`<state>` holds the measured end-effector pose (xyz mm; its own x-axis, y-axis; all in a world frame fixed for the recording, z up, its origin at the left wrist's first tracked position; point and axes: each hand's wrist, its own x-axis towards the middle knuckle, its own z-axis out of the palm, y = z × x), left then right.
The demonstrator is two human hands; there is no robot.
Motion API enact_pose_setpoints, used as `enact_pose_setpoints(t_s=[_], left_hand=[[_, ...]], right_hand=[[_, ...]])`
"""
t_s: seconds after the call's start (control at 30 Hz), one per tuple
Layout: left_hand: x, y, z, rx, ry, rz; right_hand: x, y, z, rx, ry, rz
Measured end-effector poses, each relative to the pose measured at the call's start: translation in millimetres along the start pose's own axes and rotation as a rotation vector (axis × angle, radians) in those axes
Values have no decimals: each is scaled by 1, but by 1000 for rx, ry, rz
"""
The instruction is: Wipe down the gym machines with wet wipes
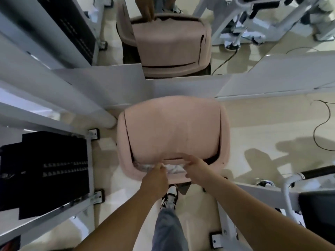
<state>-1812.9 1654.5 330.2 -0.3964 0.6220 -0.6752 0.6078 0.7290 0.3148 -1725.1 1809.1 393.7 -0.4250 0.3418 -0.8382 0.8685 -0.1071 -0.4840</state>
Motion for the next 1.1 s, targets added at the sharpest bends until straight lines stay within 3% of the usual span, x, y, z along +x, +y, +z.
enact_pose_setpoints(t_s=[0.1, 0.2, 0.37, 0.57, 0.6, 0.77, 1.1], left_hand=[[4, -17, 6, 282, 77, 70], [9, -40, 13, 478, 51, 58], [6, -32, -18, 333, 78, -58], [7, -20, -73, 210, 521, 142], [11, -20, -83, 224, 535, 170], [24, -15, -111, 263, 328, 127], [13, 13, -140, 244, 267, 67]], right_hand=[[18, 6, 9, -39, 29, 34], [29, 9, 17, 45, 7, 92], [22, 9, 14, 89, 51, 147], [11, -3, -5, 131, 90, 143], [13, -4, -7, 147, 92, 148], [11, -12, -8, 188, 71, 148], [-14, -19, -21, 271, 109, 122]])
